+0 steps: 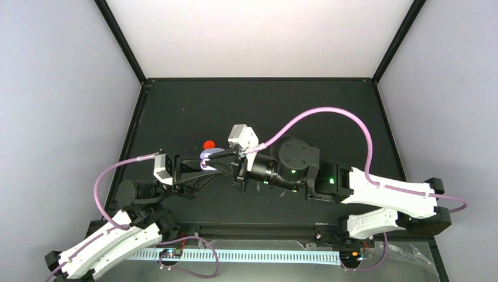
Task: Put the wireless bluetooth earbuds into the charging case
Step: Place the earbud in the charging case.
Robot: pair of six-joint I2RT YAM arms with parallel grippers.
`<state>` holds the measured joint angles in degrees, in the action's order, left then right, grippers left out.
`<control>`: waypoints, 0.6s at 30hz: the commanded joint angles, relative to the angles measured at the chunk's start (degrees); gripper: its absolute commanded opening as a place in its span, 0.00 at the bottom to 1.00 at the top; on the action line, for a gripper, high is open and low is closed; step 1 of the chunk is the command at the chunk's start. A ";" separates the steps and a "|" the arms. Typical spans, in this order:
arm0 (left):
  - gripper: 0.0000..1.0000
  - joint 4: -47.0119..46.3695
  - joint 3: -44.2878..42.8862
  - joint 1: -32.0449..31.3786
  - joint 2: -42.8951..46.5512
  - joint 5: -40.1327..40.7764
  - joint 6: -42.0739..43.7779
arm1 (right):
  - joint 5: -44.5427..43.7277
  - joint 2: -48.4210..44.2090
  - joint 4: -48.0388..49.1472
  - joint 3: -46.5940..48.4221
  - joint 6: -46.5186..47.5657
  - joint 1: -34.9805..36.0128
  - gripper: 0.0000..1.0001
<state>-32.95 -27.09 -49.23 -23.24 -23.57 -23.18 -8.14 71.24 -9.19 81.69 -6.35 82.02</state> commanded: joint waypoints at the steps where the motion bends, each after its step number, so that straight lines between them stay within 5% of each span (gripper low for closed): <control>1: 0.01 -5.30 -2.43 -0.30 0.29 -0.79 -1.35 | -1.60 -0.59 -2.94 -1.46 0.02 0.31 0.01; 18: 0.02 -3.49 -1.92 -0.25 -0.37 -1.38 -0.81 | -2.12 -1.19 -4.70 0.29 0.55 0.33 0.12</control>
<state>-32.62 -27.09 -49.23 -23.77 -24.45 -23.83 -8.78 70.76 -10.46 81.49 -6.28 82.02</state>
